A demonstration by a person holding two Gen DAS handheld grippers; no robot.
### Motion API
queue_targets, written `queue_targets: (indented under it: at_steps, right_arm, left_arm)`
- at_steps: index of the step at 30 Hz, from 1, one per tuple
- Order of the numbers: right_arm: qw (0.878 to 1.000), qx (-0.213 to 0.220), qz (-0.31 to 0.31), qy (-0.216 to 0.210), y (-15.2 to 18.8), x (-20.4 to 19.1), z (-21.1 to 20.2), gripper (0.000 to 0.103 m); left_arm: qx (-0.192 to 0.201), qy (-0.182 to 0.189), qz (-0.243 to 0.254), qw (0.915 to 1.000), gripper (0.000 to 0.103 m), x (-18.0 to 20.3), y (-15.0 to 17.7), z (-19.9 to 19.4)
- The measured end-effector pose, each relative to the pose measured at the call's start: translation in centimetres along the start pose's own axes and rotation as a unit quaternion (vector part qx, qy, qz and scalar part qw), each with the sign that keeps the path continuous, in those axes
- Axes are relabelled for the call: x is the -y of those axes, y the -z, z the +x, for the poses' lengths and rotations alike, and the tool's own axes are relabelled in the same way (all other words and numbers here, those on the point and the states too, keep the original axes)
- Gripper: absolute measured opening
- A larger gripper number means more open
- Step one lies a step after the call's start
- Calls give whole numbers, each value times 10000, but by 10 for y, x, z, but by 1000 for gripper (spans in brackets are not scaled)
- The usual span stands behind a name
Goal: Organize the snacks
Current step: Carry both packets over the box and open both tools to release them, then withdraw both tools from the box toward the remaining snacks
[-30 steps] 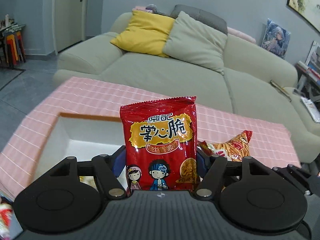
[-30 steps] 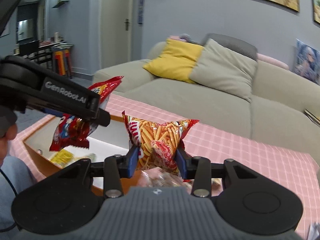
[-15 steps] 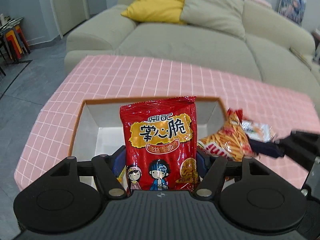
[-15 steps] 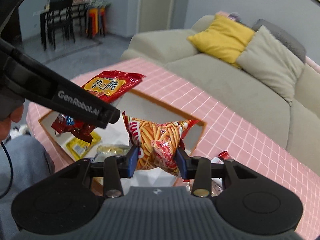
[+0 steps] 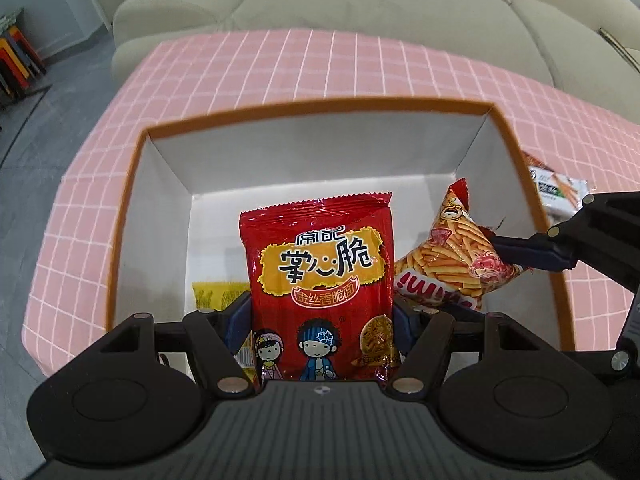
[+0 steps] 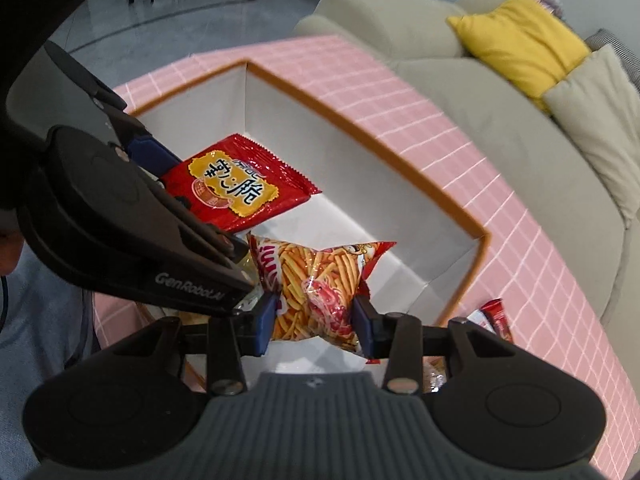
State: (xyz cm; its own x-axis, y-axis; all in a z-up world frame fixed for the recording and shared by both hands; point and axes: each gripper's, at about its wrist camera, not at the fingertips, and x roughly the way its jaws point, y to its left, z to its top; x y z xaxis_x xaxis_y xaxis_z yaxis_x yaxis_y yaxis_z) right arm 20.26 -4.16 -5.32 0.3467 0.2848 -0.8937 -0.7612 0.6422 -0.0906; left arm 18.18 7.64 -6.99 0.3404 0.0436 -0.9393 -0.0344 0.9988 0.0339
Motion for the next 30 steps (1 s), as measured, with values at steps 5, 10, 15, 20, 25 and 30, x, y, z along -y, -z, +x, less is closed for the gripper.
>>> queue_targets:
  at_steps: [5, 10, 15, 20, 25, 30]
  right_arm:
    - [9994, -334, -60, 41, -7, 3, 18, 39]
    - [9987, -489, -131, 51, -13, 4, 29, 38]
    - [9986, -473, -205, 100, -15, 3, 30, 42]
    - [9987, -453, -195, 107, -14, 2, 26, 52]
    - [9989, -395, -206, 143, -11, -1, 21, 59]
    - [9992, -308, -177, 207, -10, -1, 17, 63]
  left_arm:
    - [-293, -65, 18, 9995, 78, -5, -2, 19]
    - [-496, -64, -11, 9987, 78, -10, 0, 32]
    - [-564, -39, -28, 9984, 80, -10, 0, 35]
    - [-517, -33, -59, 9986, 85, -12, -1, 37]
    - [-418, -66, -191, 9989, 88, -16, 0, 32]
    - [-166, 6, -238, 9996, 88, -18, 0, 17]
